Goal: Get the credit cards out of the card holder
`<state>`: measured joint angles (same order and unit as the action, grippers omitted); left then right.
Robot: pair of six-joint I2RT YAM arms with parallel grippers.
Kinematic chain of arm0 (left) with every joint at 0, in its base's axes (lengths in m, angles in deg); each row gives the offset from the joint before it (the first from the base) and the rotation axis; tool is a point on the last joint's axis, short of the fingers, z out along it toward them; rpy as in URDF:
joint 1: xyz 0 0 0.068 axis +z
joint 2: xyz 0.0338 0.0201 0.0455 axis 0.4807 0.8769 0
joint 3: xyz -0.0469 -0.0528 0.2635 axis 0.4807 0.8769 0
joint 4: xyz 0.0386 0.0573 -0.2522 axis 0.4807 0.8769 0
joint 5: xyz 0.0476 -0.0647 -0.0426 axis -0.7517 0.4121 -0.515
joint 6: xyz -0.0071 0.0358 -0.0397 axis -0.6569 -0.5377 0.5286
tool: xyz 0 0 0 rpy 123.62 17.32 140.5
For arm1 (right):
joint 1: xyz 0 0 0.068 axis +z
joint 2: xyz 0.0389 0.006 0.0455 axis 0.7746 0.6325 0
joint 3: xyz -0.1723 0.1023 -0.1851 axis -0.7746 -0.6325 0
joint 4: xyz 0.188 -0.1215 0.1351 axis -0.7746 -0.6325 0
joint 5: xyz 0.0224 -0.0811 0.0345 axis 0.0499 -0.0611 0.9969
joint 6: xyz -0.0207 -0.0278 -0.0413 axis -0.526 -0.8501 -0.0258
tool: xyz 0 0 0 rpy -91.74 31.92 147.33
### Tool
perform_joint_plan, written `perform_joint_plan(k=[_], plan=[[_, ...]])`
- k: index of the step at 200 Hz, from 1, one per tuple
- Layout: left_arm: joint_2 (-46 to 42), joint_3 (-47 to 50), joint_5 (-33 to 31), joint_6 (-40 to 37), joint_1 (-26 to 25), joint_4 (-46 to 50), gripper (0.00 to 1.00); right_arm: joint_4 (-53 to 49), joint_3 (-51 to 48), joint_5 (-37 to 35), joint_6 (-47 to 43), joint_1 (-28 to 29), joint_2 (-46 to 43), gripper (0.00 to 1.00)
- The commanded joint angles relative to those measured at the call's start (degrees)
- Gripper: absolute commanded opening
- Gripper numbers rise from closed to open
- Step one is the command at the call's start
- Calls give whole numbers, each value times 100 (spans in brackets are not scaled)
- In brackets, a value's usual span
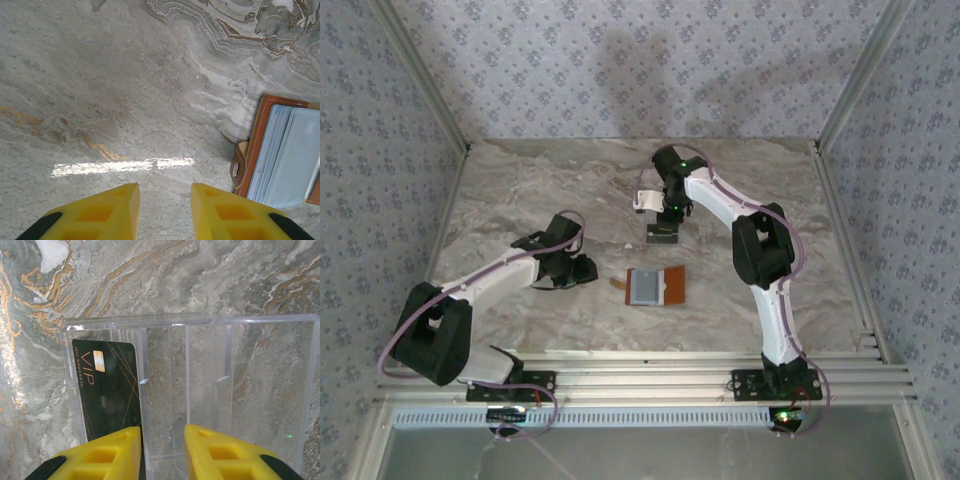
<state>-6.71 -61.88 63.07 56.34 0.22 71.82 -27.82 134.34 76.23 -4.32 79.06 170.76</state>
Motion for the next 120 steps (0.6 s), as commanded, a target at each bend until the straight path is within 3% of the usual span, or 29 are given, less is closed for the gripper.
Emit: perform_joint_plan(k=[1,45,85,120], plan=[[-124,-283,34,-56,-23,104,33,129,-44,-20,-21,23,-439,31],[43,-500,19,-115,-85,32,33,359,-415,191,1166,86,-1073,35],[269,-684,57,-148,-106,-172,33,686,-1063,280,3378,226,-1673,34],[377,-803,74,-216,-108,-411,34,1434,-2211,325,5331,445,-2431,30]])
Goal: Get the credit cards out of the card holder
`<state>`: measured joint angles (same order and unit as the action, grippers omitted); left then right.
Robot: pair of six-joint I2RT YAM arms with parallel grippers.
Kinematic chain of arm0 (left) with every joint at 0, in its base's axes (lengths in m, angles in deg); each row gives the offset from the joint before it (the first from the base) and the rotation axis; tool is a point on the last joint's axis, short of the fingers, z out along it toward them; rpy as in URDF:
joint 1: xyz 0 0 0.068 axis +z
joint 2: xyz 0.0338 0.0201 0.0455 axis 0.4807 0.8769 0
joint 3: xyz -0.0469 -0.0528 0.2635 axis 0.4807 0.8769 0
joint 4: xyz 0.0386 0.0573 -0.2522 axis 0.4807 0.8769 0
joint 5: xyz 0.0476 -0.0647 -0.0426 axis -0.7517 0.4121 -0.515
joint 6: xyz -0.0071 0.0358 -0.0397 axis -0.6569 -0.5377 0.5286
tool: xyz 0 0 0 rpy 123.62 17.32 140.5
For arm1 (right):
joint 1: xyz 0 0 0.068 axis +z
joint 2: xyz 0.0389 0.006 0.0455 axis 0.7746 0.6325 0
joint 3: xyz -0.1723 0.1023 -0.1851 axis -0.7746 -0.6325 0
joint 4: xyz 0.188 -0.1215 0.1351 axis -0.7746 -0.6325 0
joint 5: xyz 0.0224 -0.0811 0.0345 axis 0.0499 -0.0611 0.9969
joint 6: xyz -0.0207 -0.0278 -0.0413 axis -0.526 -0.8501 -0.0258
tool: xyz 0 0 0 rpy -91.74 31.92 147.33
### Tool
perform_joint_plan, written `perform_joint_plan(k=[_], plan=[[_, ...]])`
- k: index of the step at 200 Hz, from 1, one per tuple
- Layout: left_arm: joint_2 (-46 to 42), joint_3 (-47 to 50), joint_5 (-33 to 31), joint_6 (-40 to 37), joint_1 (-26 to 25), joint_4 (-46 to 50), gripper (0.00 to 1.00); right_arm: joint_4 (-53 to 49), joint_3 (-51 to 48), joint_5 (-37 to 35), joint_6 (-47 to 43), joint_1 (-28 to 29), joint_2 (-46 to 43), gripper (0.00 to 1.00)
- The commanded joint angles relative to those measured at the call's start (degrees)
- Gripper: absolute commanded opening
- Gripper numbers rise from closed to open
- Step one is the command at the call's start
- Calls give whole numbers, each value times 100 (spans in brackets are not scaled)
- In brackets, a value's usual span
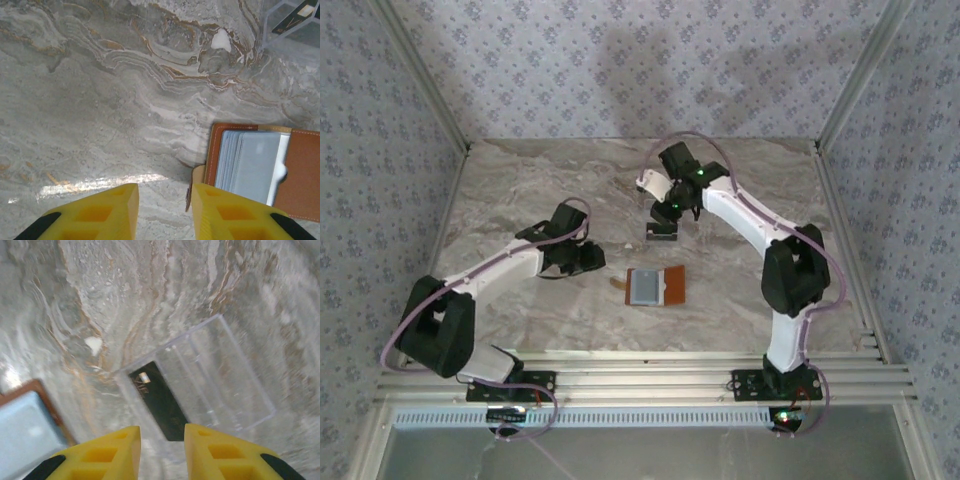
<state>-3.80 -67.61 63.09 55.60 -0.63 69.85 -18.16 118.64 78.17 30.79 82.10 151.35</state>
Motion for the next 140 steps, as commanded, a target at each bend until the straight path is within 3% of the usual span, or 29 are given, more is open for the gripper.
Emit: perform_joint_plan(k=[1,32,58,140], plan=[[92,-234,67,-147,-20,-211,35,484,-659,129,1867,147,-515,30],[102,-313,-41,-179,52,-272,35,806,-1366,362,3624,293,-994,28],[84,-273,72,-150,275,-362,36,923,-1823,479,4565,511,-1173,28],[-439,35,-17,-194,646,-460,44,1463,-2391,1102,5864,1168,-818,31]])
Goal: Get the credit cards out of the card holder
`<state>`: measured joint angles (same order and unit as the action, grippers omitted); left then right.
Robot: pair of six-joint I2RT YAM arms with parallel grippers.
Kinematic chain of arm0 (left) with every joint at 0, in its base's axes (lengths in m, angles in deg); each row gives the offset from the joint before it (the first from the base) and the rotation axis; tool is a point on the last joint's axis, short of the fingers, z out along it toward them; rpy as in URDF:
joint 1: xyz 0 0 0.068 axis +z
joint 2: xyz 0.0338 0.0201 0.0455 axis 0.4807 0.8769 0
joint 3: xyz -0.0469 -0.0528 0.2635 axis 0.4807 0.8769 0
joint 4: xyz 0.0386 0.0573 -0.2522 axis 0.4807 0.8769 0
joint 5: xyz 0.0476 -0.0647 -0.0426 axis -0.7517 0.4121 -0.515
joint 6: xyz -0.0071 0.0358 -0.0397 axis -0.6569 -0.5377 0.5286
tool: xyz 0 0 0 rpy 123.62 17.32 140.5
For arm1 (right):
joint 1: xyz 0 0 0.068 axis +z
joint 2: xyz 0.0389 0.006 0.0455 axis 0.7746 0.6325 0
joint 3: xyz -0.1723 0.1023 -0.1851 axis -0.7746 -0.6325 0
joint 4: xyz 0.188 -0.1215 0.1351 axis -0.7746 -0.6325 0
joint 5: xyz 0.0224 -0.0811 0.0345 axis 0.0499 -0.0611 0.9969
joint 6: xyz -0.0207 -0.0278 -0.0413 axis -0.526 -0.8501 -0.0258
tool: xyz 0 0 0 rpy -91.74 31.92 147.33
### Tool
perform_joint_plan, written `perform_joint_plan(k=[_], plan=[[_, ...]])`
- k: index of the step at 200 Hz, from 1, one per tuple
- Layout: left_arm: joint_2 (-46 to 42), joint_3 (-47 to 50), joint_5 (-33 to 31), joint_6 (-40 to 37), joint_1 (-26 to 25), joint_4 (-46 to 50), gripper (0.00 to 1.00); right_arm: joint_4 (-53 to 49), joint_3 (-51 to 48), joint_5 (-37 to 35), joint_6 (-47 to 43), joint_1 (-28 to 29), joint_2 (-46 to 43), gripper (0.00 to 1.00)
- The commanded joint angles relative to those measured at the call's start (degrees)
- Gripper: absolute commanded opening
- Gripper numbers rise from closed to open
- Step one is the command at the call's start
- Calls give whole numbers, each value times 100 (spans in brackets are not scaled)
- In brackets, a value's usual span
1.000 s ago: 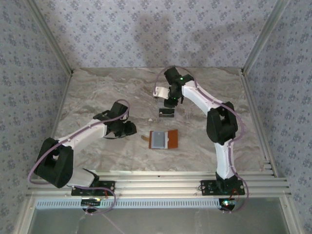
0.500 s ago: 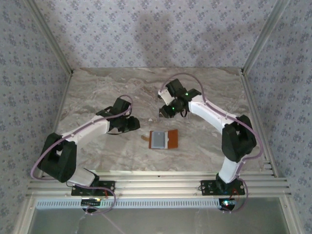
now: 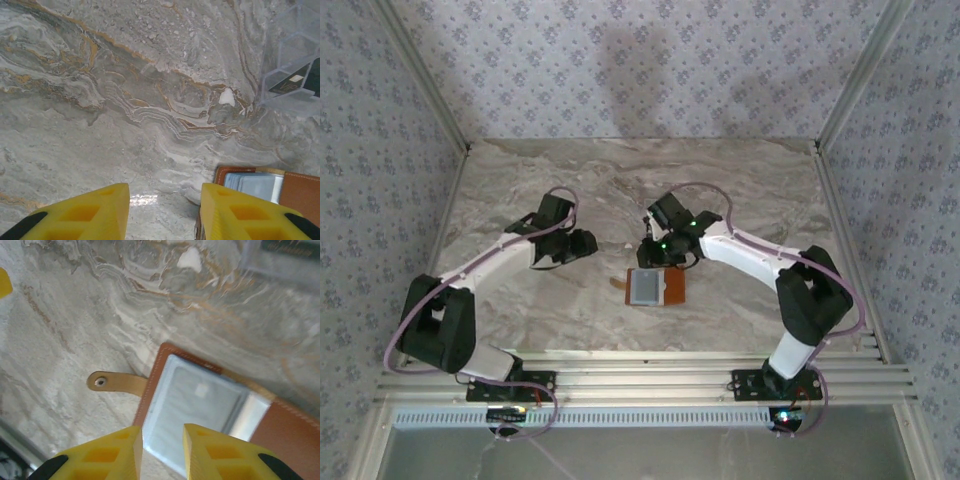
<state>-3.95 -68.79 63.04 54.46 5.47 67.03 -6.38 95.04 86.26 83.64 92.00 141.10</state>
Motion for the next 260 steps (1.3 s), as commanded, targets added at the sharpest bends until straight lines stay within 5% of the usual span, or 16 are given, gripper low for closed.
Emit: perform_joint_plan(k=[1,145,260], plan=[[-432,166,-17,-81,35,-184,44,291,-30,294,577,190,219,31],[-629,332,11,-65,69,-270,43,429,-19,226,1147,539,1106,40],[-408,-2,37,-152,2,-60,43,-380,-25,-507,1041,573,847,48]])
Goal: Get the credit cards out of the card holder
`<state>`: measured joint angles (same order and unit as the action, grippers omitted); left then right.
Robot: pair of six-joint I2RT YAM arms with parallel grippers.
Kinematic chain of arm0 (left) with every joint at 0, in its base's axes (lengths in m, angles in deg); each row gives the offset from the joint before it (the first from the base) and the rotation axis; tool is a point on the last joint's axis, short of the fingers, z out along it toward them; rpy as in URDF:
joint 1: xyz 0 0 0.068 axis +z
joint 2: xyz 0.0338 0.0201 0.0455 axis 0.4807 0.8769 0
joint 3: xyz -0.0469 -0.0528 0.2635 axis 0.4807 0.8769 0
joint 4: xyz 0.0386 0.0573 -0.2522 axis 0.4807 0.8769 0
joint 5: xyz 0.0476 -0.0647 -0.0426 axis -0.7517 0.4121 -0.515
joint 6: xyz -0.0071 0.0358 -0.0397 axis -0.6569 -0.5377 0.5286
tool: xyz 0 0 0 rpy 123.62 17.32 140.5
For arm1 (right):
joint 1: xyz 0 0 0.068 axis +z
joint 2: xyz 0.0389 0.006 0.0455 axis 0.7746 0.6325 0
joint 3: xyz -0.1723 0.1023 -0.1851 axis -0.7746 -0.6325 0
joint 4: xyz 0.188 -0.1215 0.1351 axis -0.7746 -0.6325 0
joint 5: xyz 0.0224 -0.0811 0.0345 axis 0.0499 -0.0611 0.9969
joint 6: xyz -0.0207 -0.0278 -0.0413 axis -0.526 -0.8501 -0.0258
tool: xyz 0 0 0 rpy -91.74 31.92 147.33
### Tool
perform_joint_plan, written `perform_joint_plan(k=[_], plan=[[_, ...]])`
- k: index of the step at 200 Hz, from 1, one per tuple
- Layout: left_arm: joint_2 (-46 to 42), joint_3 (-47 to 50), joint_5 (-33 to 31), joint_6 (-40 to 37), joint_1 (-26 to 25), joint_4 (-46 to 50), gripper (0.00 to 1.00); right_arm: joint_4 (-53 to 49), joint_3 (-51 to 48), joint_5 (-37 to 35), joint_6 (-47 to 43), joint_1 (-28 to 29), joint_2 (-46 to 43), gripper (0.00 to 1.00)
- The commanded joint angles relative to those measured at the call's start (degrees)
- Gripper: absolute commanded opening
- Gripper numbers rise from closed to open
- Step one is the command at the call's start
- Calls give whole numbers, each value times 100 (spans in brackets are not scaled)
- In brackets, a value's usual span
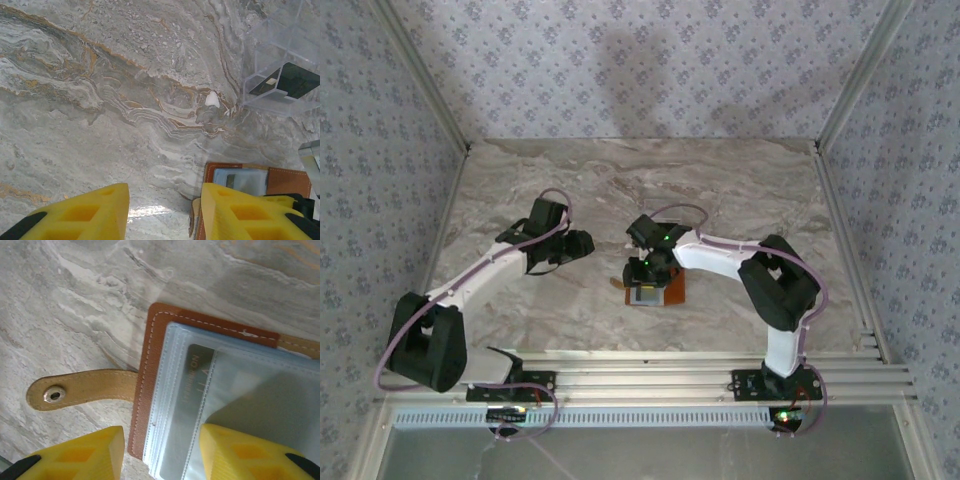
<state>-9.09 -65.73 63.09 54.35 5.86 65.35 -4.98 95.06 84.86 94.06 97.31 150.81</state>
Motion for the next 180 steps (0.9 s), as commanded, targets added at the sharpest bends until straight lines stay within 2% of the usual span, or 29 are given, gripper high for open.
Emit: perform_joint_plan(k=[1,100,180], plan=[[107,-314,25,-141,-40,118,43,-524,-26,-375,-1,40,-129,48],[422,-774,-246,-247,-473,384,43,-1834,346,-1638,-286,119,-239,51],[735,-1322,-496,-353,-928,730,43,-2363,199,-2140,-232,-5,-605,52]])
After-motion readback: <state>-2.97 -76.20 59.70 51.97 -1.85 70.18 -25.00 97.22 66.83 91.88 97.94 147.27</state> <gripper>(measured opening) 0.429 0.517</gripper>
